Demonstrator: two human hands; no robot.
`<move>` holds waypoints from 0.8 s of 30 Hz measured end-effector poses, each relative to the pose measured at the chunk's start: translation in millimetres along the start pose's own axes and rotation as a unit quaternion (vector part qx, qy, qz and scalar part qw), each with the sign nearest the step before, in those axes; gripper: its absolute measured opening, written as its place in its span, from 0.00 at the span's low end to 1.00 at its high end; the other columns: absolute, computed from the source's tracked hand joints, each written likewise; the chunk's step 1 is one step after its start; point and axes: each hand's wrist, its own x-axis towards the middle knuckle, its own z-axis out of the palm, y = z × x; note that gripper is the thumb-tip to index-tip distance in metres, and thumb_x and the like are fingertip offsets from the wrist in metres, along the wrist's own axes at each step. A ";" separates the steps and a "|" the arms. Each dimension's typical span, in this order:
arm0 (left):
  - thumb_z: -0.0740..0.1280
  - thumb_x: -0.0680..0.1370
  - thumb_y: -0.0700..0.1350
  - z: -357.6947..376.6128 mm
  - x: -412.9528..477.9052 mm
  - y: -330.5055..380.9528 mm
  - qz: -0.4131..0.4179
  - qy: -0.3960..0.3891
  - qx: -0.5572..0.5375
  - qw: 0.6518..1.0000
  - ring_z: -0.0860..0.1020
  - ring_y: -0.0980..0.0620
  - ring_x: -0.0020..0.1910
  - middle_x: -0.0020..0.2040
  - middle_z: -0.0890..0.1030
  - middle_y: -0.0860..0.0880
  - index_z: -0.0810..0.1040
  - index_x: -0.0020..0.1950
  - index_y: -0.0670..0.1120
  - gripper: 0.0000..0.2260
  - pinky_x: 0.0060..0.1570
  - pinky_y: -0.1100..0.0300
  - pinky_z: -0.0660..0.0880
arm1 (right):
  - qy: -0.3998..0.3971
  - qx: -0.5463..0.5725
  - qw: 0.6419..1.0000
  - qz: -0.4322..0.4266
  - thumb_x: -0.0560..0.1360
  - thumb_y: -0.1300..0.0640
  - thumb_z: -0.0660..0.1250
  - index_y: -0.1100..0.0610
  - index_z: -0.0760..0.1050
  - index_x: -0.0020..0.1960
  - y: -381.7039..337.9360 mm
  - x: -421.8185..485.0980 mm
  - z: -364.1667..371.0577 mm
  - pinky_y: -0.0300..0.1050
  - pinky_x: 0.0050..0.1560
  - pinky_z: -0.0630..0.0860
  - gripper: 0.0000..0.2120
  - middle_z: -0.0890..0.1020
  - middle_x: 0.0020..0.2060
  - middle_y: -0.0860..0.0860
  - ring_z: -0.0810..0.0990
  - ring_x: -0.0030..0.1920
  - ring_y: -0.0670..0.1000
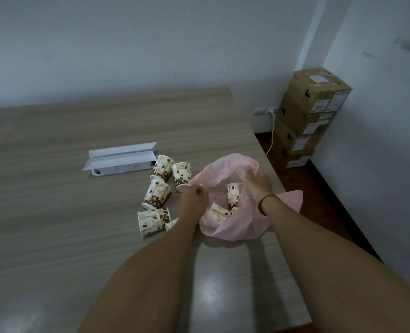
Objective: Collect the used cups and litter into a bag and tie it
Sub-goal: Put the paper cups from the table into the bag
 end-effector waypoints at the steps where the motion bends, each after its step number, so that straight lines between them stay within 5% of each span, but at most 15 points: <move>1: 0.64 0.76 0.39 -6.5 -2.0 -9.0 -0.011 0.025 0.016 1.000 0.76 0.47 0.35 0.35 0.78 0.44 0.78 0.38 0.39 0.08 0.39 0.57 0.71 | -0.002 0.005 1.000 -0.009 0.81 0.48 0.54 0.68 0.75 0.56 1.1 -3.2 0.7 0.44 0.44 0.69 0.23 0.78 0.44 0.61 0.79 0.49 0.60; 2: 0.65 0.75 0.39 -13.7 -6.9 -15.7 -0.029 0.031 0.035 0.998 0.79 0.43 0.41 0.40 0.80 0.42 0.79 0.44 0.39 0.05 0.41 0.56 0.73 | -0.004 0.009 1.000 -0.015 0.81 0.48 0.54 0.67 0.75 0.56 1.9 -5.5 2.6 0.43 0.42 0.69 0.23 0.77 0.43 0.59 0.78 0.46 0.58; 5: 0.68 0.71 0.48 -20.0 -21.1 -47.1 -0.102 -0.066 0.128 0.984 0.78 0.42 0.57 0.54 0.81 0.45 0.79 0.58 0.45 0.16 0.54 0.53 0.75 | -0.024 0.017 0.999 -0.024 0.81 0.48 0.54 0.63 0.74 0.52 3.6 -11.3 11.9 0.41 0.33 0.66 0.18 0.75 0.40 0.55 0.74 0.41 0.54; 9: 0.65 0.66 0.52 -5.8 -33.9 -66.8 -0.097 -0.161 0.277 0.942 0.73 0.41 0.66 0.63 0.77 0.47 0.72 0.64 0.51 0.26 0.66 0.45 0.69 | -0.062 0.010 0.997 -0.034 0.80 0.48 0.54 0.60 0.71 0.47 11.7 -19.2 19.0 0.40 0.29 0.62 0.16 0.72 0.33 0.52 0.73 0.38 0.53; 14: 0.73 0.69 0.52 -3.0 -51.6 -52.8 -0.130 -0.082 0.212 0.965 0.68 0.41 0.70 0.68 0.72 0.42 0.63 0.73 0.47 0.36 0.68 0.46 0.67 | -0.075 -0.006 0.997 -0.034 0.81 0.48 0.53 0.61 0.72 0.48 23.1 -24.0 17.8 0.40 0.29 0.64 0.17 0.73 0.35 0.53 0.73 0.37 0.52; 19: 0.73 0.70 0.53 -12.8 -54.5 -38.9 -0.126 0.055 -0.002 0.990 0.70 0.40 0.69 0.69 0.72 0.41 0.63 0.73 0.41 0.37 0.66 0.48 0.68 | -0.059 0.017 0.998 -0.029 0.81 0.49 0.53 0.61 0.72 0.47 22.3 -25.6 8.6 0.41 0.32 0.67 0.17 0.73 0.33 0.52 0.74 0.38 0.53; 24: 0.75 0.70 0.49 -16.5 -47.3 -5.0 -0.095 0.065 -0.105 0.988 0.72 0.44 0.66 0.67 0.71 0.42 0.62 0.71 0.41 0.36 0.66 0.51 0.70 | -0.046 0.031 0.998 -0.043 0.81 0.50 0.52 0.61 0.73 0.45 10.2 -26.2 0.3 0.43 0.35 0.69 0.17 0.75 0.37 0.56 0.75 0.39 0.53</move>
